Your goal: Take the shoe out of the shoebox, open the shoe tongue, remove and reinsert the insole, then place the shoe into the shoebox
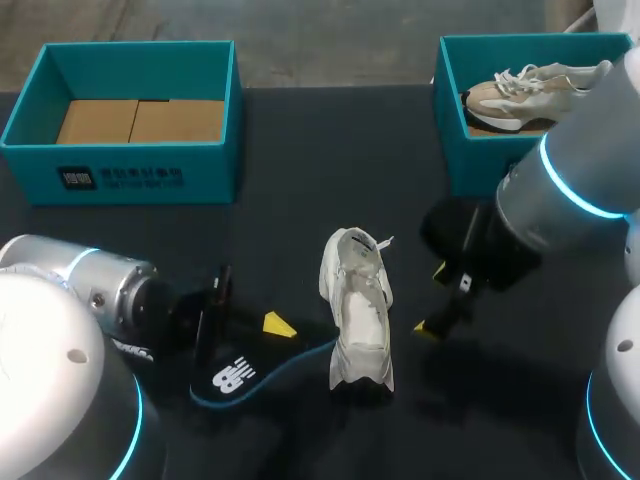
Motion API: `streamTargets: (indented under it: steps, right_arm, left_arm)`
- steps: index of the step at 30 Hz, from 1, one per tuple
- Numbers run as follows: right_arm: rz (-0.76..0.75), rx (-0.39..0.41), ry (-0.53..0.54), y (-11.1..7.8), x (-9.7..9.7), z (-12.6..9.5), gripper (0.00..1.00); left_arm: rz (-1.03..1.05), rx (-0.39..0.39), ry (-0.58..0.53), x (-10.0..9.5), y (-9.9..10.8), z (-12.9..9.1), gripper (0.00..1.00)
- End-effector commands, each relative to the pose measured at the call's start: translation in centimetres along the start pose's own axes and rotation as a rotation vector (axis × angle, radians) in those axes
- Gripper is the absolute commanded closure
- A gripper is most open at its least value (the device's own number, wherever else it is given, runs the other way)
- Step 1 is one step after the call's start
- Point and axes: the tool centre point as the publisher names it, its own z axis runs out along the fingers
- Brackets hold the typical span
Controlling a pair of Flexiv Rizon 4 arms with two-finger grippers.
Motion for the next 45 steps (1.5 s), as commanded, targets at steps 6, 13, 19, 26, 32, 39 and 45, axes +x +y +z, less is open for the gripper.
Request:
streamTargets:
  steps: [6, 13, 19, 26, 32, 39, 45]
  right_arm:
    - [-0.05, 0.005, -0.043, -0.3, 0.5, -0.1, 0.0]
    - [-0.178, 0.036, -0.066, -1.7, 0.2, 3.0, 0.0]
    - [-0.229, 0.056, -0.072, -2.4, -0.1, 5.2, 0.0]
    - [-0.267, 0.068, -0.08, -2.9, -0.2, 6.7, 0.0]
    - [-0.267, 0.068, -0.08, -2.9, -0.2, 6.7, 0.0]
    - [-0.267, 0.068, -0.08, -2.9, -0.2, 6.7, 0.0]
    - [-0.295, 0.06, -0.069, -2.9, -0.1, 7.6, 0.0]
  left_arm:
    - [-0.005, -0.02, -0.006, -0.1, 0.0, 0.5, 1.0]
    - [-0.075, -0.002, -0.064, 0.5, 0.2, 2.1, 1.0]
    - [-0.061, -0.001, -0.109, 0.8, 0.2, 3.1, 1.0]
    - [-0.104, -0.002, -0.151, 0.7, 0.4, 3.8, 1.0]
    - [-0.104, -0.002, -0.151, 0.7, 0.4, 3.8, 1.0]
    - [-0.116, -0.001, -0.137, 0.7, 0.7, 4.0, 1.0]
    - [-0.137, -0.019, -0.166, 0.3, 1.2, 4.1, 1.0]
